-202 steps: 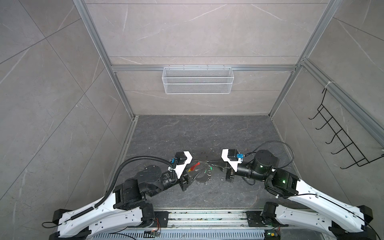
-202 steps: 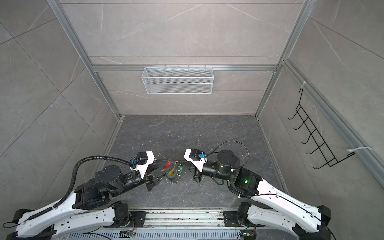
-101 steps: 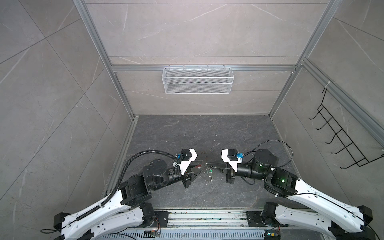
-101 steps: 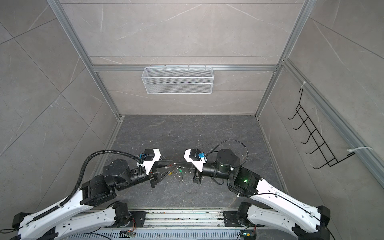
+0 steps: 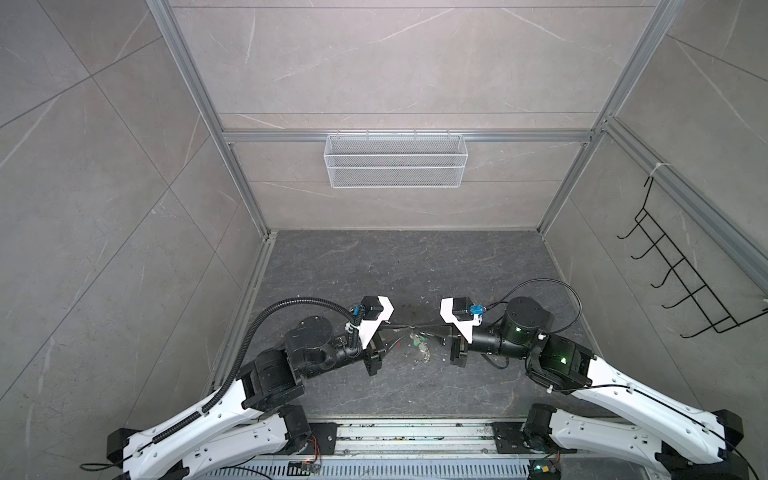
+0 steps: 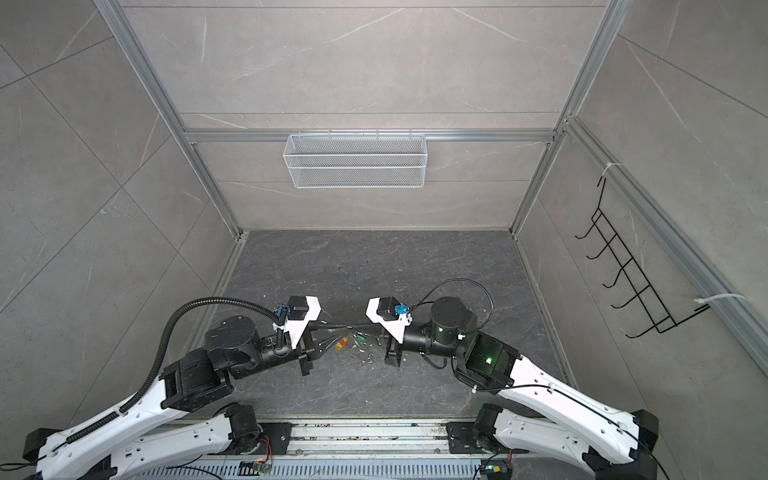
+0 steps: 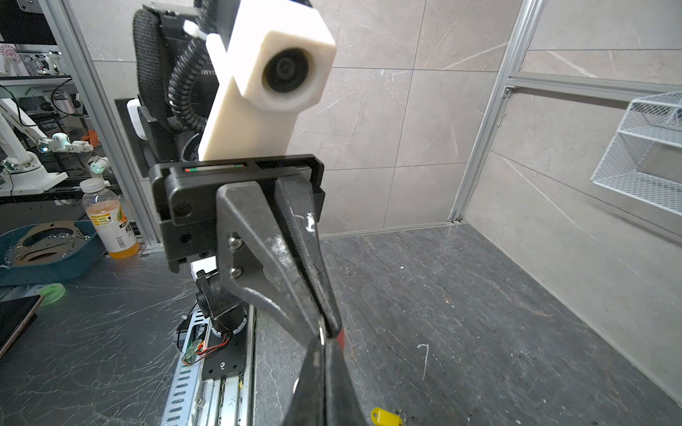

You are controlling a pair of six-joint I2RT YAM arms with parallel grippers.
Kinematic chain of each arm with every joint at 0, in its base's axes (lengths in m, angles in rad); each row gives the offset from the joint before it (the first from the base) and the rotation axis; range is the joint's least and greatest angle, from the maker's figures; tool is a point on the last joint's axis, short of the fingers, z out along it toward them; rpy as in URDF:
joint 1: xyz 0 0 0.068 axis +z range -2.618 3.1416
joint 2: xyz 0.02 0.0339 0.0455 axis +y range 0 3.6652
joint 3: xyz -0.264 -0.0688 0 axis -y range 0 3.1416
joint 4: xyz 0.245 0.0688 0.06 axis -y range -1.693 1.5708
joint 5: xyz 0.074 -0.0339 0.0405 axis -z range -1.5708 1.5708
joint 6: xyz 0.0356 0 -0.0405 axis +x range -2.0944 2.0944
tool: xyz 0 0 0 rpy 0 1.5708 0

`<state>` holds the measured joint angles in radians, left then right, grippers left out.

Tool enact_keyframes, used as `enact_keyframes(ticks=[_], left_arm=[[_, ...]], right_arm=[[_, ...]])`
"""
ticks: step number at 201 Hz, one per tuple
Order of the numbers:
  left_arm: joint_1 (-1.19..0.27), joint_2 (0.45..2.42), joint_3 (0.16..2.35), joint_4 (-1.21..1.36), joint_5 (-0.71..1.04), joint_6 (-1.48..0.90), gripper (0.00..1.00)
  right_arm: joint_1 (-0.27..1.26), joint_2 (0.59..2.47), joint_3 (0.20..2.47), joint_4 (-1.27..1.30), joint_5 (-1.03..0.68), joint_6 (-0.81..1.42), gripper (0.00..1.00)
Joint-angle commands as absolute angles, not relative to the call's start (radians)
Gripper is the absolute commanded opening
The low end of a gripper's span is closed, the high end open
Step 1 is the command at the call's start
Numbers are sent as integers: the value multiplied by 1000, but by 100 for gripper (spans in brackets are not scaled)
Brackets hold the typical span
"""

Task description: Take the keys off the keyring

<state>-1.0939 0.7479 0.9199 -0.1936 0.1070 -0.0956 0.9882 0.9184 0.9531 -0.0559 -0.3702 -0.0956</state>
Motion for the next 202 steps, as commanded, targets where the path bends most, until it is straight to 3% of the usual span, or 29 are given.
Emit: enact_keyframes(ticks=[1,55,79,96,202], left_arm=[[-1094,759,966,-144,149,-112,2],[-1094,766,1000,-196,129,-128,0],[-1094,804,1062,-299,97,-152,0],[-1094,841,1109,-382,85,-168,0],[-1095,969,1317,-703,91,-152,0]], right_arm=[[987,931,965,-27,-366,-71,0],[986,936,963,-40,-329,-62,0],[987,922,965,-68,-281,-63,30],[986,904,964,-95,-248,-64,40],[987,831,934,-218,-141,-19,45]])
